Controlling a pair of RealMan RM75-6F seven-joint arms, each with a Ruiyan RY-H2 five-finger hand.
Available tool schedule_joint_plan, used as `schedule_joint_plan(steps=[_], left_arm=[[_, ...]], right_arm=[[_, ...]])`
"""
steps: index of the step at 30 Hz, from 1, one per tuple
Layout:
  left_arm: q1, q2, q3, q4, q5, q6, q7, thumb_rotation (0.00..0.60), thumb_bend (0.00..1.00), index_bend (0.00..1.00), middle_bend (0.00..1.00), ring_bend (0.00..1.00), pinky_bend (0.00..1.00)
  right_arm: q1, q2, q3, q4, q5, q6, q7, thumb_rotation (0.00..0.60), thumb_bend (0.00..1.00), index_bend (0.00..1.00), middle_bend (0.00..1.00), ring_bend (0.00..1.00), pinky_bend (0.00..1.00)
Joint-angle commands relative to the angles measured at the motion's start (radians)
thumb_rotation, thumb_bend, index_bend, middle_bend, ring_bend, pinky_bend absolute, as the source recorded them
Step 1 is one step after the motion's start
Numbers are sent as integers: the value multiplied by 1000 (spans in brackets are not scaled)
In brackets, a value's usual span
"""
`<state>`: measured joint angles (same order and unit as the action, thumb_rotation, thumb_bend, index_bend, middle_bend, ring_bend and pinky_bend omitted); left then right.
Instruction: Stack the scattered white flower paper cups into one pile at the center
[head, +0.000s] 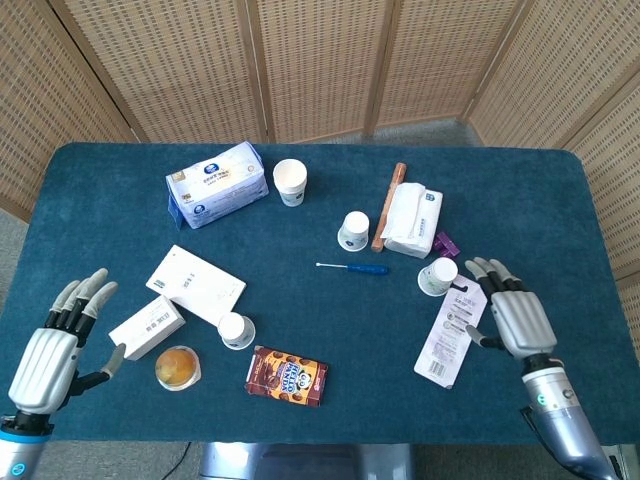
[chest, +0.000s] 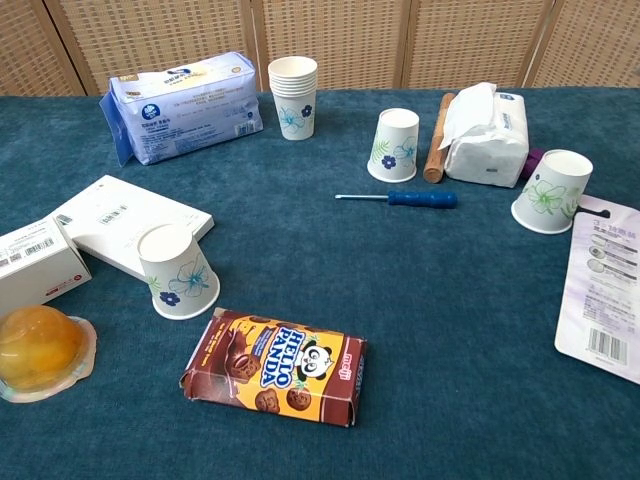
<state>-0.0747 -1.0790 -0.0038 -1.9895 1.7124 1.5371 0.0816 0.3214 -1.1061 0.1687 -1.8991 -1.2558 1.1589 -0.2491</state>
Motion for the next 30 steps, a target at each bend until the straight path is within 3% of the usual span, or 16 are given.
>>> schedule_joint_plan(steps=[1,13,30], left_arm=[[-3,-1,-1,-2,-2,-3,3,600,452,50,30,0,52],[1,-1,4,-8,0,4,14,600,451,50,30,0,52],[9,1,7,1,-10,18,5,600,451,51,29,0,51]], right_arm=[[35,-12,9,10,42,-43,-15,600,279,0,0,0,247],[155,-65,58,107,146,-165,31,600,328,0,8,0,286],[277,-156,48,285,202,-281,41,600,343,0,31,0,278]])
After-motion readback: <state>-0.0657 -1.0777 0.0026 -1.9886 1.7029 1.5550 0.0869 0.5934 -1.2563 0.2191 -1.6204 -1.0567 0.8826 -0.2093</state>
